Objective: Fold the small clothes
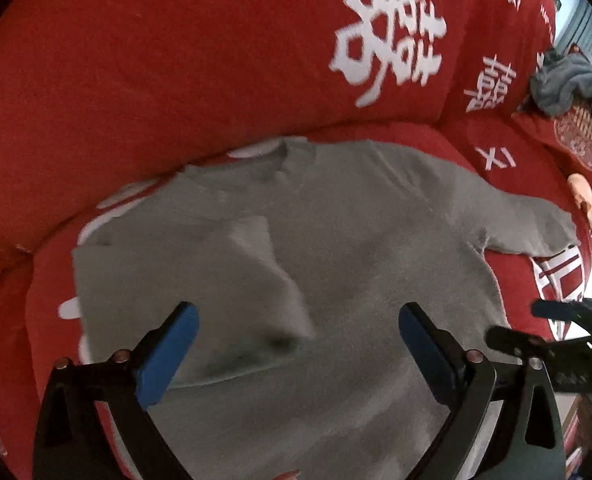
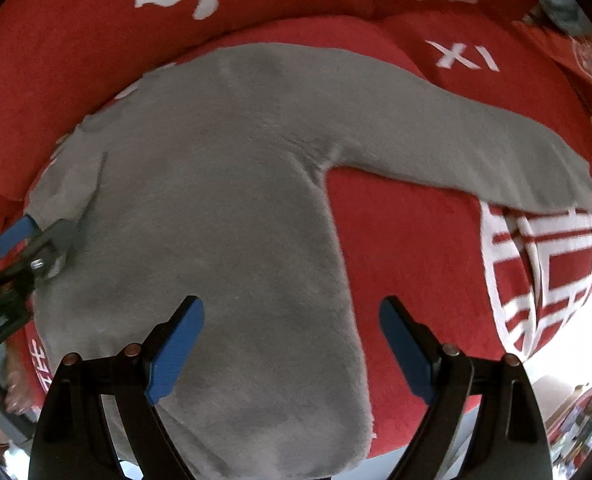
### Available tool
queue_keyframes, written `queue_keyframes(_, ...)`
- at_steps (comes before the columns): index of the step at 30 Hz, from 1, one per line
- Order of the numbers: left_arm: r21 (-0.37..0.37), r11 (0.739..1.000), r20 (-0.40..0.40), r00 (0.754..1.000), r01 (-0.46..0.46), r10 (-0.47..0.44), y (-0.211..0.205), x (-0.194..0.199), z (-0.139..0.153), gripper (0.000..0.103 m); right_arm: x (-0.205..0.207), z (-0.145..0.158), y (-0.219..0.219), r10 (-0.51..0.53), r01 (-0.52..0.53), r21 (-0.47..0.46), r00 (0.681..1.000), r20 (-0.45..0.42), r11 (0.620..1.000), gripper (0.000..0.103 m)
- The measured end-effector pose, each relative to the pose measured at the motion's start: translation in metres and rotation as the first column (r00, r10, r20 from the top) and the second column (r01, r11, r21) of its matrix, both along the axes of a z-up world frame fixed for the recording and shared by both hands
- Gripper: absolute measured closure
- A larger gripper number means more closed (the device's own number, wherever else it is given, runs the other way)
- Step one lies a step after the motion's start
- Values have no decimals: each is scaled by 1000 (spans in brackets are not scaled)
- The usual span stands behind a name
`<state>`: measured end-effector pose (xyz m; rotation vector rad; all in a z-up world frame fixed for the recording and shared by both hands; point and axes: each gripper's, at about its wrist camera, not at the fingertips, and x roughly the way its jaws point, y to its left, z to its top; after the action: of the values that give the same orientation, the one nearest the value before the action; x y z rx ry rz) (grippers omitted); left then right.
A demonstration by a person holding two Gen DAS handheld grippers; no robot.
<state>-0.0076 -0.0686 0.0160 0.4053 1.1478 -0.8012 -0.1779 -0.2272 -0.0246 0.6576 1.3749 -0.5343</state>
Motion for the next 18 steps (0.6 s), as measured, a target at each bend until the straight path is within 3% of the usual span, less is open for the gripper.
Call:
queue_keyframes(5,-4,995,7,995,-101,101,48,23,14,3,33,5,13,51,-51,-3,997,49,999,12)
queue_keyframes(9,14,969,-27,969,-247,247,95,52,10,3,70,14,39,174,-171,-37,979,106,985,12)
queue_keyframes(13,54,935,-76,933,-349,353,144,75,-3,2,110,18,80,344,-338,-63,931,120,939,12)
queue_keyframes(18,91,889,-111,883,-449,457,195,91,-18,1,149,18,126,481,-470,-103,866,139,876,12)
